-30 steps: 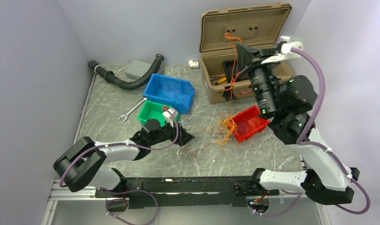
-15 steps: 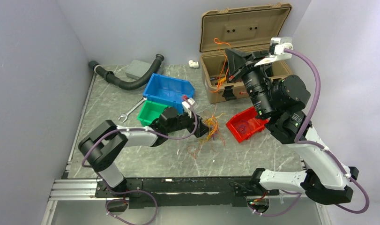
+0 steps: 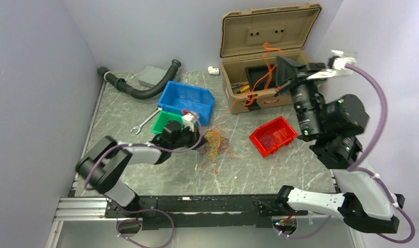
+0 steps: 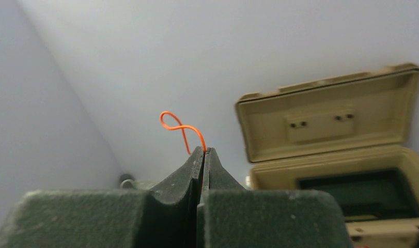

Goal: Untangle the cables

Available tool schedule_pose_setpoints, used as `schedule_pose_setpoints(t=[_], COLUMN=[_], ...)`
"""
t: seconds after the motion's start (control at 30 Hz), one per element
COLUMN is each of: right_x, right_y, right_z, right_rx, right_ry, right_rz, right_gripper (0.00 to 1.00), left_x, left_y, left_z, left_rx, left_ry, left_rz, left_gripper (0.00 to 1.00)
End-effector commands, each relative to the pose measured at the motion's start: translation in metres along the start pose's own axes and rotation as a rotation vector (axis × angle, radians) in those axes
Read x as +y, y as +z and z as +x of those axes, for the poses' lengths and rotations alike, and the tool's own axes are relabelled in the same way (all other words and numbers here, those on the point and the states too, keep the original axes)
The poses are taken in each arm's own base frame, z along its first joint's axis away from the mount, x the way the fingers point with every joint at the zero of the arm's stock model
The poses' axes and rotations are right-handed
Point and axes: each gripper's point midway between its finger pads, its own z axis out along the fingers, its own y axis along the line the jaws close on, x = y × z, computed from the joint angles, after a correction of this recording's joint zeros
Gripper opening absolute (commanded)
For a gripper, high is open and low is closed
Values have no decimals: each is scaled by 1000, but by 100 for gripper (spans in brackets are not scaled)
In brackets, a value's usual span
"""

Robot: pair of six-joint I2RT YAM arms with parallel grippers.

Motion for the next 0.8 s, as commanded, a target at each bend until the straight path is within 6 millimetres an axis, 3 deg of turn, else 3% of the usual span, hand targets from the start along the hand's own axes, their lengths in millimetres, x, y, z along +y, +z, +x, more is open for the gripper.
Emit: schedule_pose_setpoints(t=[0.0,0.1,0.17,0.37,0.47,0.6,0.77], right_x=[-63,-78,-79,-84,-81,-74,-46], right_y=[-29,-40,-45,-67,-74,-64,-36], right_z=[-6,32,68,176,210,213,179], right_rx=[15,96,172,435,515,516,435], right_ry=[-109,-156,-183,-227,-212,-191,-158], right_rz=[238,299,295,306,285,244,140], right_gripper=[0,0,0,0,0,0,0], left_x=[2,-3,-2,21,29,43,52], left_y=[-51,-76,-85,-109,-123,-149,-188], left_z=[-3,0,3,14,12,6,-18], left_rx=[-27,21,66,164,166,114,-52], left_ry=[-33,-7,-8,-59,-65,-95,-120], left_rz=[-54,-86,-118,-326,-408,-550,-695], left_gripper=[0,0,0,0,0,0,0])
